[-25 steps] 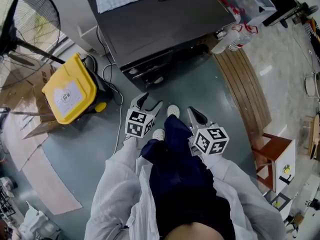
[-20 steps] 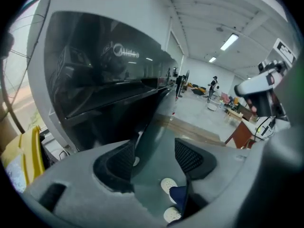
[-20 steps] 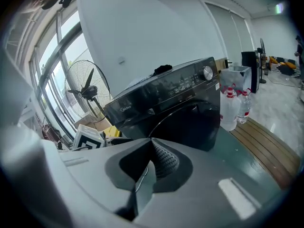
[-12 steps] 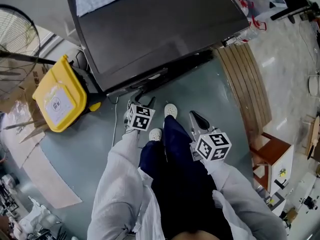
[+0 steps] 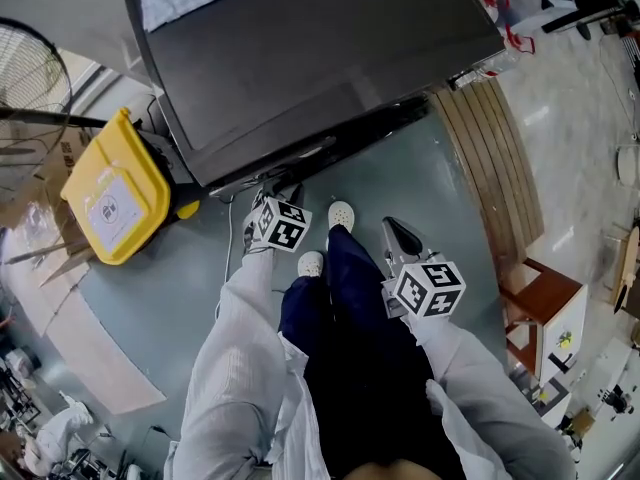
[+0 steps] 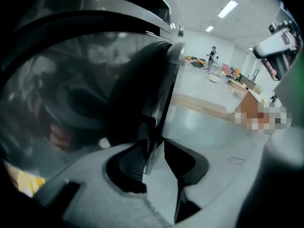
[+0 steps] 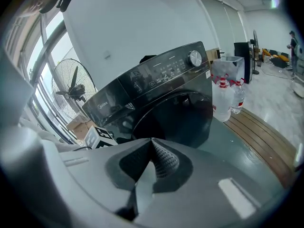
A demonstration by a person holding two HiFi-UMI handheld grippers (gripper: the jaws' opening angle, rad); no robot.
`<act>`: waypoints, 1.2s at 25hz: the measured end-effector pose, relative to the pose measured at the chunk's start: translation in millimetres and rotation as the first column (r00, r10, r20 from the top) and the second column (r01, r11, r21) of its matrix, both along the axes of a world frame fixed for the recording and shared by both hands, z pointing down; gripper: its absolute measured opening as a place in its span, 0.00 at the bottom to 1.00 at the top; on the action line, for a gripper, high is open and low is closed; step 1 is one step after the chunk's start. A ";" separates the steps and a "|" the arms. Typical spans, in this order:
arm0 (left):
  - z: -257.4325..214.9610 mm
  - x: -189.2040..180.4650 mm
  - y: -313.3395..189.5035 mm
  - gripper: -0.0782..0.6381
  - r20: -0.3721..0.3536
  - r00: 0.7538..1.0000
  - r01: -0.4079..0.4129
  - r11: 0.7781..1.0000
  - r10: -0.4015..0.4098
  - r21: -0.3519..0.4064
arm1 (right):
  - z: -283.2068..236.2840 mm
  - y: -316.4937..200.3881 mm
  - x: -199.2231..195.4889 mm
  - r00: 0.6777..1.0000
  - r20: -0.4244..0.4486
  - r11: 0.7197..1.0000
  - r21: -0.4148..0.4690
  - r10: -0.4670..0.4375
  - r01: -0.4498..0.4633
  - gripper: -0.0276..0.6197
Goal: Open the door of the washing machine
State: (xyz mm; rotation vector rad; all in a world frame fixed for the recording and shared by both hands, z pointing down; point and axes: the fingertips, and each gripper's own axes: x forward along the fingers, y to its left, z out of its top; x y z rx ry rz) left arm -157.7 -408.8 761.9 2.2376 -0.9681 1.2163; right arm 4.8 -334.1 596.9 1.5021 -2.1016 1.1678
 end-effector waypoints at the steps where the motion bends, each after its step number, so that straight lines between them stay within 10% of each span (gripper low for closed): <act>1: 0.0 0.9 1.3 0.26 0.014 1.000 -0.019 1.000 0.019 0.002 | -0.4 2.1 -0.2 1.000 0.001 1.000 0.000 0.003 -0.003 0.06; 30: 7.6 118.2 165.5 0.26 -0.181 0.983 -0.074 0.982 0.042 -0.175 | -41.3 168.8 58.2 0.934 -0.041 0.935 0.028 0.355 -0.354 0.06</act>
